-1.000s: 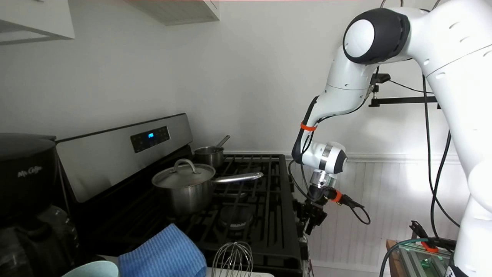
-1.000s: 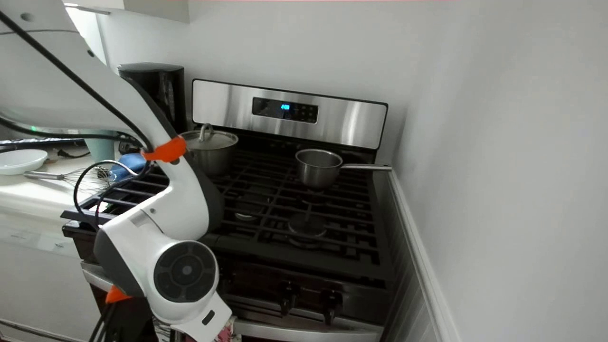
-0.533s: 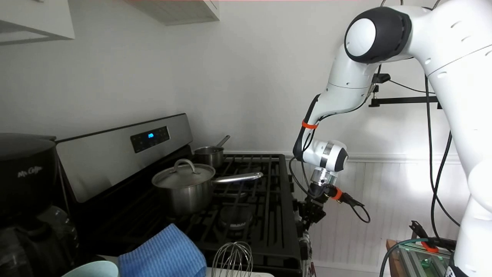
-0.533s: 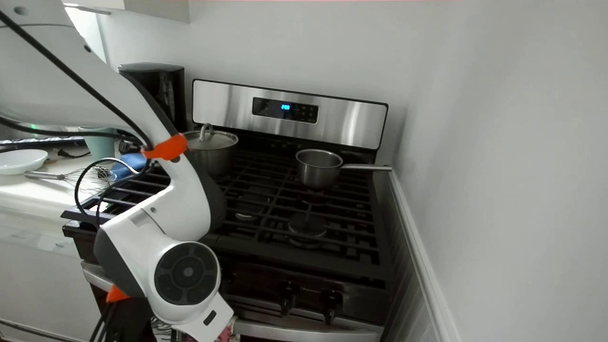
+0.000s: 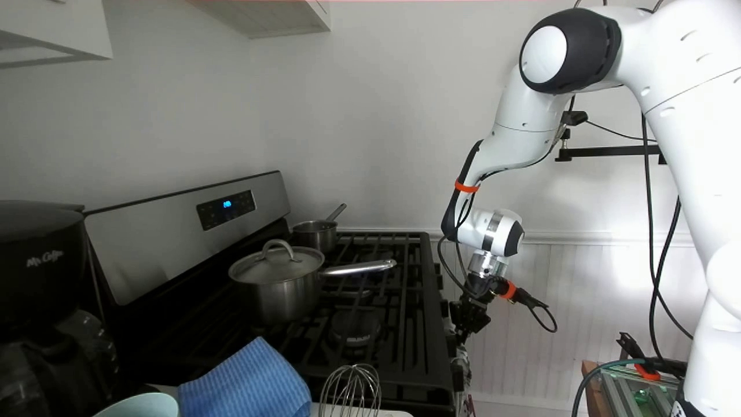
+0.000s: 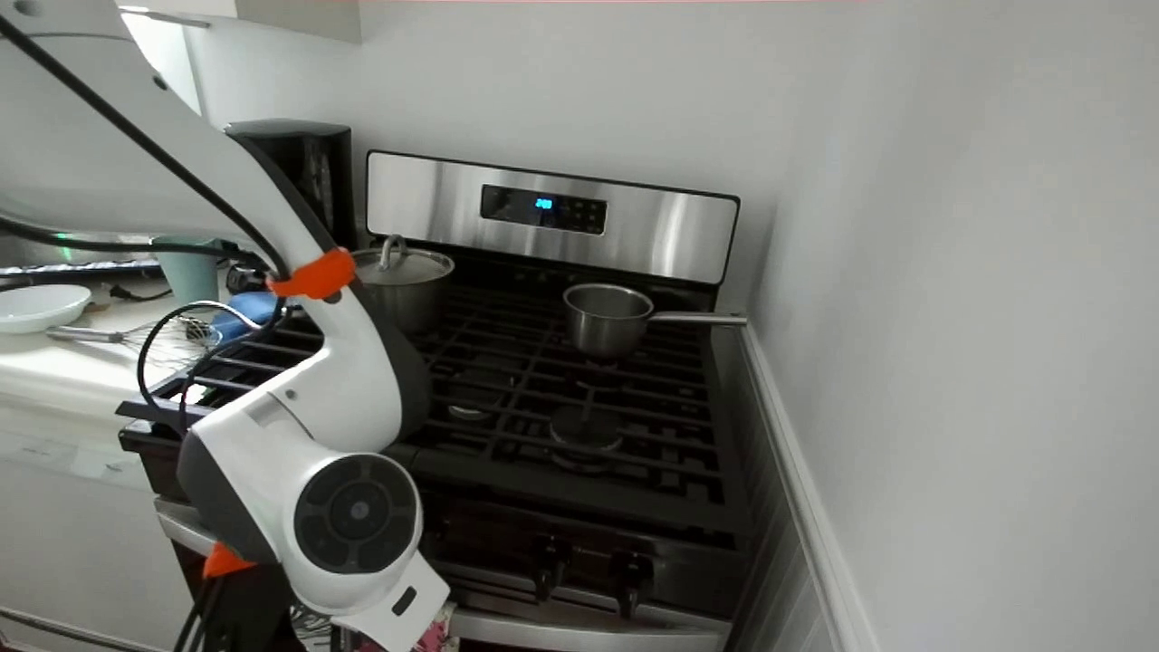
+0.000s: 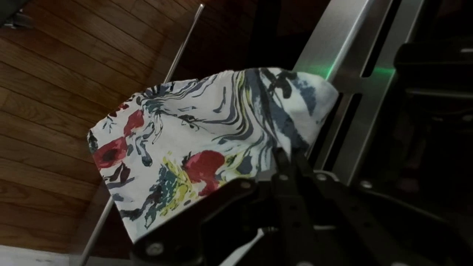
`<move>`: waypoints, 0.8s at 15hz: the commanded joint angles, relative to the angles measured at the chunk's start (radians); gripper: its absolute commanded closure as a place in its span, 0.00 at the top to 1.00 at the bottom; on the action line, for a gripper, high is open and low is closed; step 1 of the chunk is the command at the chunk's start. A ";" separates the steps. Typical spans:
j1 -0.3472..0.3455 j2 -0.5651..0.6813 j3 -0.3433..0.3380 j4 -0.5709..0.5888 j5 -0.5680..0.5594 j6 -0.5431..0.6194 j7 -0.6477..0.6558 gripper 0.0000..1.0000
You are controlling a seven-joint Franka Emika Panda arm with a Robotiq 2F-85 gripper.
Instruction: Move the pot's lid to the stove using the tea towel
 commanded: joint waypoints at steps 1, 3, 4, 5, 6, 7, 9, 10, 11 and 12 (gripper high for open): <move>0.054 -0.128 -0.038 -0.086 -0.080 0.052 0.019 0.01; 0.078 -0.184 -0.054 -0.118 -0.150 0.079 0.046 0.01; 0.089 -0.216 -0.062 -0.136 -0.194 0.094 0.071 0.01; 0.099 -0.246 -0.070 -0.151 -0.245 0.106 0.100 0.01; 0.105 -0.274 -0.076 -0.168 -0.291 0.124 0.127 0.01; 0.108 -0.308 -0.081 -0.181 -0.340 0.131 0.155 0.01; 0.107 -0.377 -0.089 -0.206 -0.440 0.143 0.204 0.01; 0.105 -0.412 -0.090 -0.214 -0.489 0.142 0.228 0.01; 0.105 -0.450 -0.093 -0.224 -0.544 0.136 0.256 0.01; 0.104 -0.478 -0.094 -0.227 -0.597 0.121 0.282 0.01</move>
